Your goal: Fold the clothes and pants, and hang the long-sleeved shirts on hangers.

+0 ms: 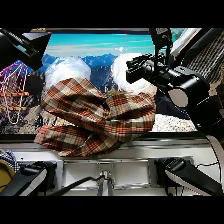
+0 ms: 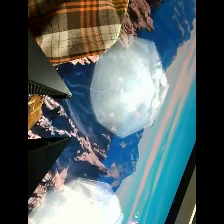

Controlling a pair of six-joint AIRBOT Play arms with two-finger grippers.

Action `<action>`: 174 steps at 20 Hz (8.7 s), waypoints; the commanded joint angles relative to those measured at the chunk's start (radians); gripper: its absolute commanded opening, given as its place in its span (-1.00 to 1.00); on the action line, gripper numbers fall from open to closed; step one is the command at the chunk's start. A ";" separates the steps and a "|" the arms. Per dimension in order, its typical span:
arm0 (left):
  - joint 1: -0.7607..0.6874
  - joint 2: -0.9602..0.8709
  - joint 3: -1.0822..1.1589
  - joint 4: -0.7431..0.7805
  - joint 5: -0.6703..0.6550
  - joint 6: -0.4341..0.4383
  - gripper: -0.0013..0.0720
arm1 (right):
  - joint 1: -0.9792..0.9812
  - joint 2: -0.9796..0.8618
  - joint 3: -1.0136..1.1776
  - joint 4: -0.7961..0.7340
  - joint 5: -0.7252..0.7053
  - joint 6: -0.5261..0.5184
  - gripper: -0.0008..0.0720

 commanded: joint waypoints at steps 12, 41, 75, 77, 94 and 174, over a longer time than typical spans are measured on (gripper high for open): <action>0.001 -0.001 0.000 -0.001 0.000 0.000 0.13 | 0.001 0.001 0.000 0.001 0.000 0.000 -0.16; -0.422 -0.019 -0.423 -0.158 -0.404 -0.198 0.20 | -0.468 -0.087 -0.001 0.042 0.100 0.356 0.19; -0.926 -0.557 -0.288 0.374 0.036 -0.328 0.07 | -0.568 -0.093 -0.011 0.166 0.188 0.180 0.01; -0.910 -0.556 -0.288 0.374 0.035 -0.360 -0.89 | -0.568 -0.093 -0.011 0.164 0.188 0.180 0.01; -0.465 0.156 -0.288 0.374 -0.051 -0.440 -0.89 | -0.568 -0.093 -0.133 0.210 0.222 0.006 0.04; 0.092 -0.287 -0.294 -0.370 0.214 -0.535 -0.33 | -0.370 -0.263 0.778 0.538 0.665 -0.166 -0.84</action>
